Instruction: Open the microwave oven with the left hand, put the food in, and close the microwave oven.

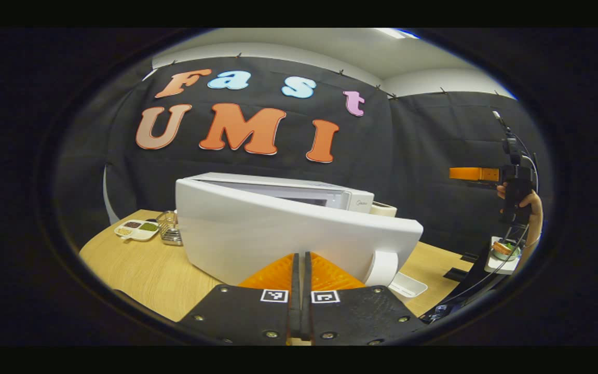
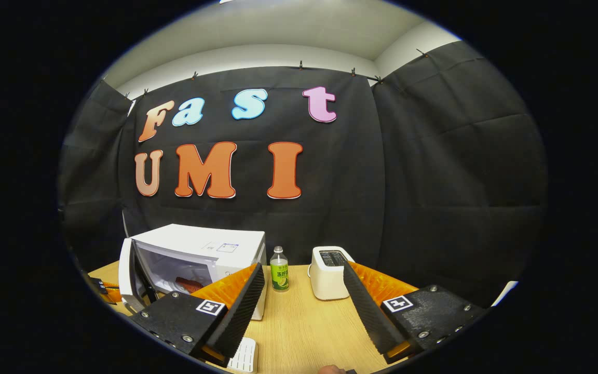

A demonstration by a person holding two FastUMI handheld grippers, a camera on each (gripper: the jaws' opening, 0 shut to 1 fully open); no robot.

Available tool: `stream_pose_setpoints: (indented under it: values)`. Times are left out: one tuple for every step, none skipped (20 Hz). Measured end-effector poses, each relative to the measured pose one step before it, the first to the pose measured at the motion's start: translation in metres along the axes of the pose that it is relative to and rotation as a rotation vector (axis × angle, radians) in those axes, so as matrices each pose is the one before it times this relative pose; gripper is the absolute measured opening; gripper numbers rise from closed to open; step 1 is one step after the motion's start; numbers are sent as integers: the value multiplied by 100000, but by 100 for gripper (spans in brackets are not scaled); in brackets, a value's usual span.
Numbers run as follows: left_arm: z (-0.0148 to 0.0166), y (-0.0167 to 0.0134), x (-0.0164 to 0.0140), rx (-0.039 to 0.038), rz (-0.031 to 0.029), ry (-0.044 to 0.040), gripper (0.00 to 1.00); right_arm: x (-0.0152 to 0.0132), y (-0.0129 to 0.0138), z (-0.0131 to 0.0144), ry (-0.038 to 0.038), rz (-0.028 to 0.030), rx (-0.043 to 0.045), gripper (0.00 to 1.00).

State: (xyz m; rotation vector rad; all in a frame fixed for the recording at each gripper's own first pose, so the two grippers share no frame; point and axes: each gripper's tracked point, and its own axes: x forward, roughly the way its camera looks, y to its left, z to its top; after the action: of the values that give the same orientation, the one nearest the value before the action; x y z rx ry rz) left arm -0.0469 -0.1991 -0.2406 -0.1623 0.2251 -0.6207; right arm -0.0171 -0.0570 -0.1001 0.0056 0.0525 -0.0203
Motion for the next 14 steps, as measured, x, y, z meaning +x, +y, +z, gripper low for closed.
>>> stream_pose_setpoints:
  values:
    - [253,-332,1086,332,-207,-160,1,20,-311,26,53,-28,375,95]
    - [199,-312,1080,424,56,-439,0,115,-277,-65,209,-13,43,95]
    - [282,-239,987,284,298,-429,0,9,-314,-100,192,-251,-363,95]
    - [291,-455,1189,334,-148,-415,1,101,-370,4,106,-344,-342,95]
    - [204,-354,1063,212,-137,14,1,-20,-345,-24,91,-344,-133,95]
    - [16,-334,1191,228,-124,-48,1,-41,-236,-103,4,-46,186,95]
    - [162,-346,1070,95,-15,17,1,-16,-297,89,13,-37,455,95]
    - [43,-155,1003,-251,-66,302,1,86,-179,-45,12,-90,490,95]
    - [1,-550,1090,-228,-203,-170,1,20,-230,-24,30,-318,358,95]
    - [93,-451,631,201,-181,357,1,122,-246,-113,72,-388,100,95]
    - [-107,-209,957,645,486,54,1,-25,-331,-70,233,-591,40,95]
    - [67,23,786,705,1347,170,1,-56,-310,-112,334,-459,37,95]
    - [-178,65,1027,632,1003,651,1,-11,-268,-32,227,-264,138,95]
    - [-169,-63,825,333,799,608,1,13,-179,-25,117,-324,258,95]
